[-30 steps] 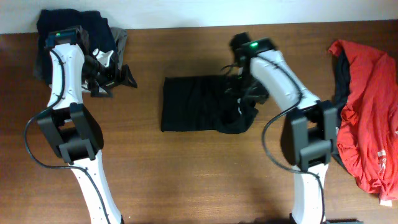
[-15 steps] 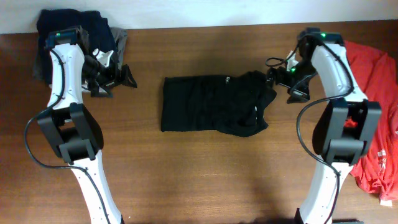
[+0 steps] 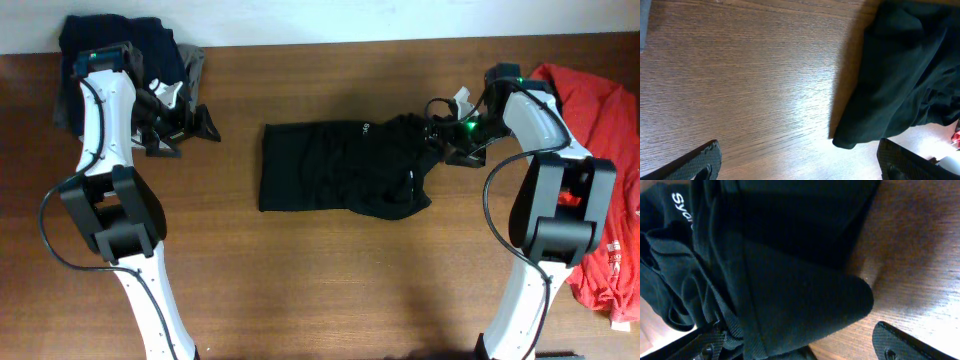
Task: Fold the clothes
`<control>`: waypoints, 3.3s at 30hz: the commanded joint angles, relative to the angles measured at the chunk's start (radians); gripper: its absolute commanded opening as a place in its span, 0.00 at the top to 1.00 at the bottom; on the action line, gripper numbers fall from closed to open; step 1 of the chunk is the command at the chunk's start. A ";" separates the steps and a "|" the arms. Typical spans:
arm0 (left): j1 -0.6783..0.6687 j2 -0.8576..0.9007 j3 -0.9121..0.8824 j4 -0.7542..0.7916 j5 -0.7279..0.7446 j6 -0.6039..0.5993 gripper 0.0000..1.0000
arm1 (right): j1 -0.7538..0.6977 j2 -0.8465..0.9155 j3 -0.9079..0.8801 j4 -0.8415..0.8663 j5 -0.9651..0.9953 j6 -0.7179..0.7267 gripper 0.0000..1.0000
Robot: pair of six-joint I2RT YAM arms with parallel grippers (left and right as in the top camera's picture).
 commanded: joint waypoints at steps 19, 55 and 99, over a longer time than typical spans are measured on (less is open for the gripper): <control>-0.006 -0.034 0.013 -0.002 0.014 -0.002 0.01 | 0.063 0.115 -0.051 0.098 -0.235 0.006 0.02; -0.006 -0.034 0.013 -0.003 0.014 -0.001 0.01 | 0.079 0.125 0.014 0.047 -0.106 0.083 0.96; -0.006 -0.034 0.013 -0.002 0.014 -0.001 0.01 | 0.566 0.129 0.557 -0.395 0.535 0.221 0.01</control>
